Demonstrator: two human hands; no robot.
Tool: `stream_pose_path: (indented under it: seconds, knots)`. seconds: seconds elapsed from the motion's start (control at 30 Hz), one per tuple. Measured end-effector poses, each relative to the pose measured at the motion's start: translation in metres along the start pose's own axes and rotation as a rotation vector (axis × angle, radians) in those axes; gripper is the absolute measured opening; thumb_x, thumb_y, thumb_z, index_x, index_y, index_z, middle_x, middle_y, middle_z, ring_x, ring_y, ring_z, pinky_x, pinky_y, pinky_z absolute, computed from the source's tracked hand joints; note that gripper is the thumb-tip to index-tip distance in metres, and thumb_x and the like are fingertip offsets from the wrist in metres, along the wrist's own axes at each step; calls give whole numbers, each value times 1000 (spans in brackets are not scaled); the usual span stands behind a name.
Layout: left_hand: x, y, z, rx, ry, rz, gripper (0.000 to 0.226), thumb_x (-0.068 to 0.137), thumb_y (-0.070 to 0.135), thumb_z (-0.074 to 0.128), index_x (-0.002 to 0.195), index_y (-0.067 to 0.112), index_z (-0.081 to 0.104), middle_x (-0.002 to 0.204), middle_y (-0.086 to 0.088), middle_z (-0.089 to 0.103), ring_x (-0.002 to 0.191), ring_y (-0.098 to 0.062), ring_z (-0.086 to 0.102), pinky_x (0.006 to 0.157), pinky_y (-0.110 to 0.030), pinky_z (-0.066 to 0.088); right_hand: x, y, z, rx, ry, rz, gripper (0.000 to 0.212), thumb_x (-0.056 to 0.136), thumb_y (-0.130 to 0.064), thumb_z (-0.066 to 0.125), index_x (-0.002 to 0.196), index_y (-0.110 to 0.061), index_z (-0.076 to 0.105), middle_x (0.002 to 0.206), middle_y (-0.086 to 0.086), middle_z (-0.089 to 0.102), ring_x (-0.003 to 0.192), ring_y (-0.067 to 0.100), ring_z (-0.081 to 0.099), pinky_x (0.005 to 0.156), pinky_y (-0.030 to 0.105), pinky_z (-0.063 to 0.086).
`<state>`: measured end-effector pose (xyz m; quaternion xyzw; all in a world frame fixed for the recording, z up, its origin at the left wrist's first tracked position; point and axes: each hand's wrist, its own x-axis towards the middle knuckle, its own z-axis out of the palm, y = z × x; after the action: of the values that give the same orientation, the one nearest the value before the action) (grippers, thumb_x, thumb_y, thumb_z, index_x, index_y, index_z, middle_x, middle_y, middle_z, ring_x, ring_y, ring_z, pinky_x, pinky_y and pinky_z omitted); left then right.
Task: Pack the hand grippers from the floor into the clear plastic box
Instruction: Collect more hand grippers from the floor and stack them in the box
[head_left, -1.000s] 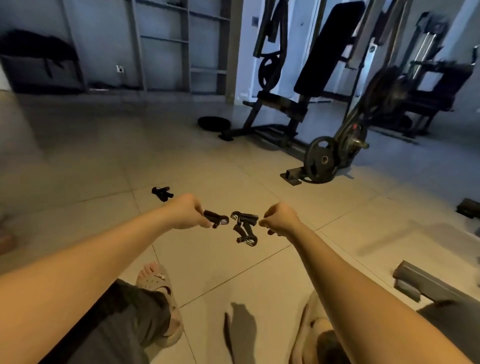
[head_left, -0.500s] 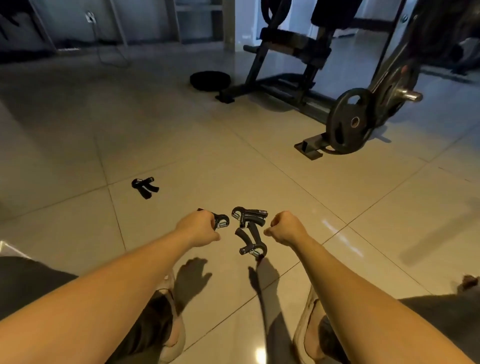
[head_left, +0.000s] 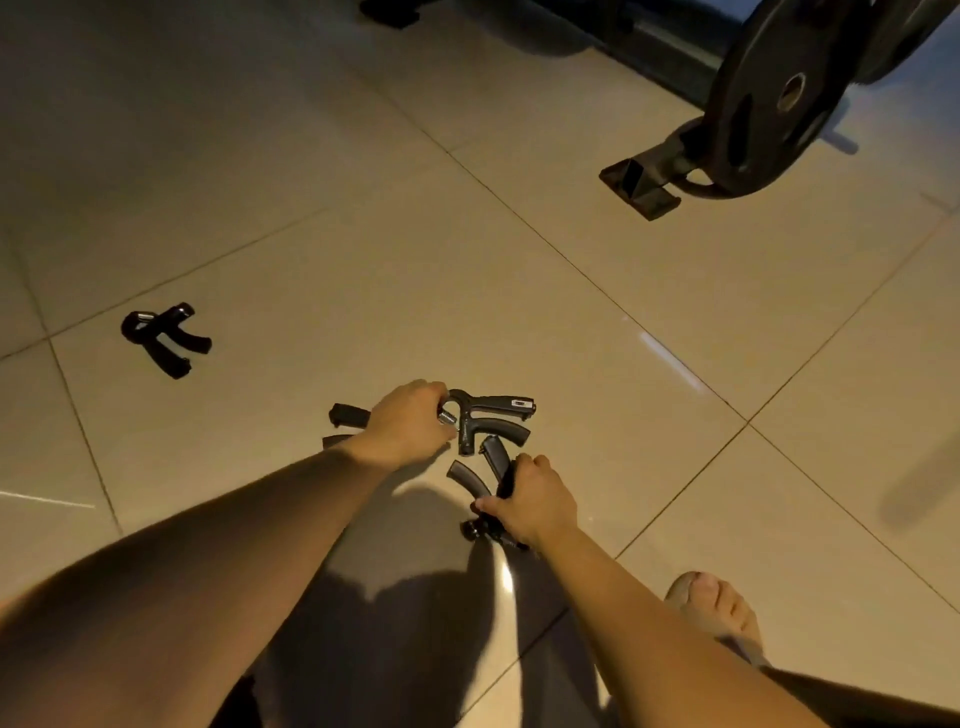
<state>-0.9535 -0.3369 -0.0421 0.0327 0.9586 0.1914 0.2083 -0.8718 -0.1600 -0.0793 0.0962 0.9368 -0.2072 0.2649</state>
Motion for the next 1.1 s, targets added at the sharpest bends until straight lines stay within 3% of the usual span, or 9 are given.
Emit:
stream_pose_path:
  seconds: [0.1, 0.2, 0.33, 0.53, 0.63, 0.8, 1.1]
  knots:
    - [33, -3, 17, -31, -17, 27, 52, 83, 41, 75, 130, 23, 60, 119, 0, 59, 109, -22, 56, 93, -40, 51, 13, -1, 21, -42, 62, -9, 73, 77, -68, 69, 123, -15, 51, 118, 6, 52, 109, 27, 52, 79, 39, 48]
    - [54, -6, 39, -6, -30, 63, 65, 81, 46, 77, 138, 25, 55, 126, 4, 56, 118, -19, 50, 100, -37, 45, 22, -2, 31, -87, 151, -30, 70, 76, -63, 72, 126, -18, 51, 119, 5, 53, 108, 26, 53, 76, 37, 48]
    - [71, -5, 60, 89, 29, 207, 67, 72, 44, 85, 131, 21, 63, 120, 1, 62, 111, -22, 54, 96, -37, 43, 27, 7, 28, -54, 133, -32, 64, 76, -58, 73, 124, -21, 52, 116, 1, 53, 107, 23, 55, 73, 36, 51]
    - [81, 2, 71, 131, 80, 289, 61, 67, 36, 88, 120, 14, 67, 108, -7, 64, 99, -28, 57, 83, -39, 50, 26, 30, 20, -128, 163, -16, 64, 74, -57, 68, 124, -20, 52, 117, 1, 52, 107, 24, 54, 78, 39, 53]
    - [79, 6, 72, 166, 69, 268, 59, 71, 39, 85, 121, 16, 63, 111, -5, 62, 102, -26, 54, 82, -37, 47, 26, 28, 19, -202, 135, -19, 66, 78, -52, 71, 130, -18, 49, 122, 4, 50, 112, 26, 52, 82, 39, 51]
    - [68, 7, 55, 134, 30, 139, 52, 76, 45, 77, 119, 27, 53, 102, 4, 55, 95, -17, 49, 76, -33, 43, 17, 41, 5, -86, 150, 86, 69, 76, -52, 74, 130, -17, 50, 120, 3, 51, 109, 24, 55, 81, 38, 54]
    - [-4, 27, 23, -170, 180, 52, 50, 72, 54, 78, 108, 24, 57, 86, 5, 67, 77, -20, 63, 62, -31, 47, -32, 49, -40, 142, 334, 131, 58, 78, -47, 75, 122, -15, 55, 114, 6, 51, 80, 26, 60, 65, 34, 51]
